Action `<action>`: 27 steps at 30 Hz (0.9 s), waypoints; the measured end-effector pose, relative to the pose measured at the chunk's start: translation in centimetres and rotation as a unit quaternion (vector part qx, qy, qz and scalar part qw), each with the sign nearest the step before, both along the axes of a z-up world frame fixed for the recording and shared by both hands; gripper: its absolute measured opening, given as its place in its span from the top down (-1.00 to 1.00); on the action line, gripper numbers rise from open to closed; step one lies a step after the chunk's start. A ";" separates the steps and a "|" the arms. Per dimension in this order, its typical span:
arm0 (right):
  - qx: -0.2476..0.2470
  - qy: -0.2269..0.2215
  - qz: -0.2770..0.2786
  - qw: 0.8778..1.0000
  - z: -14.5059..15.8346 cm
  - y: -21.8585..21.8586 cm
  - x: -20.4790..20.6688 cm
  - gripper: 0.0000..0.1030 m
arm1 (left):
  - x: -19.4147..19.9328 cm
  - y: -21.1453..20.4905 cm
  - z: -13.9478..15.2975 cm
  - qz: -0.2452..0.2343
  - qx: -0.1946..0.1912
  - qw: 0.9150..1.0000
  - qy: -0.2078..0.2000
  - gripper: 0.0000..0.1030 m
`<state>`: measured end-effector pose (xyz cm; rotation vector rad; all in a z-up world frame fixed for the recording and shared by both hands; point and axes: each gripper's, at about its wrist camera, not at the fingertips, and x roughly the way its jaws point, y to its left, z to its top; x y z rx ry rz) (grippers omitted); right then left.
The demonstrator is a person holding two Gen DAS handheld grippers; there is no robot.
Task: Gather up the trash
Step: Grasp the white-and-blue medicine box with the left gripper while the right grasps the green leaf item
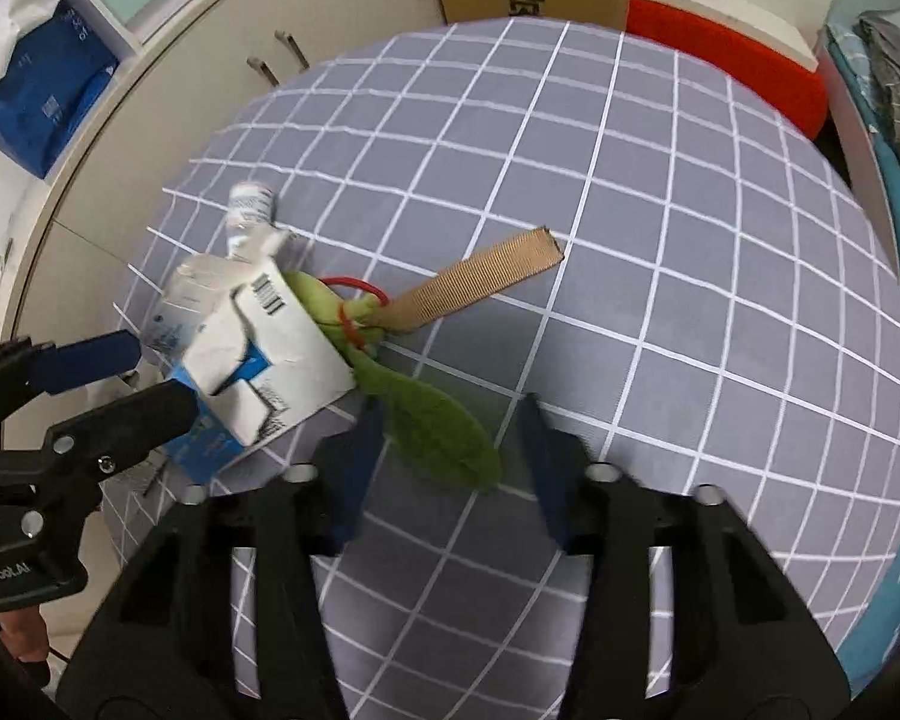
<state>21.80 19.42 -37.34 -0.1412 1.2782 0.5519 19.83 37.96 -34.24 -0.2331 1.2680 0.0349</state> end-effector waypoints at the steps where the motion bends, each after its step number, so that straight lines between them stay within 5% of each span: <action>1: 0.002 -0.004 0.007 1.000 0.1 0.0 0.1 0.46 | 0.3 0.0 -0.3 -0.001 0.003 1.000 0.004 -0.21; 2: 0.003 -0.001 0.013 1.000 0.0 0.1 0.1 0.77 | 0.7 0.0 -0.6 -0.001 0.004 1.000 0.008 -0.21; 4: 0.005 0.000 0.013 1.000 0.1 -0.4 0.2 0.90 | 1.2 -0.1 -1.0 -0.004 0.000 1.000 0.014 -0.24; 18: -0.005 -0.041 -0.107 0.993 2.9 -7.6 3.6 0.93 | 3.6 -3.0 -2.7 -0.060 0.005 0.997 0.045 -0.41; 27: 0.005 -0.026 -0.151 0.988 2.7 -10.4 3.9 0.92 | 4.7 -6.8 -3.2 -0.104 0.037 0.993 0.048 -0.56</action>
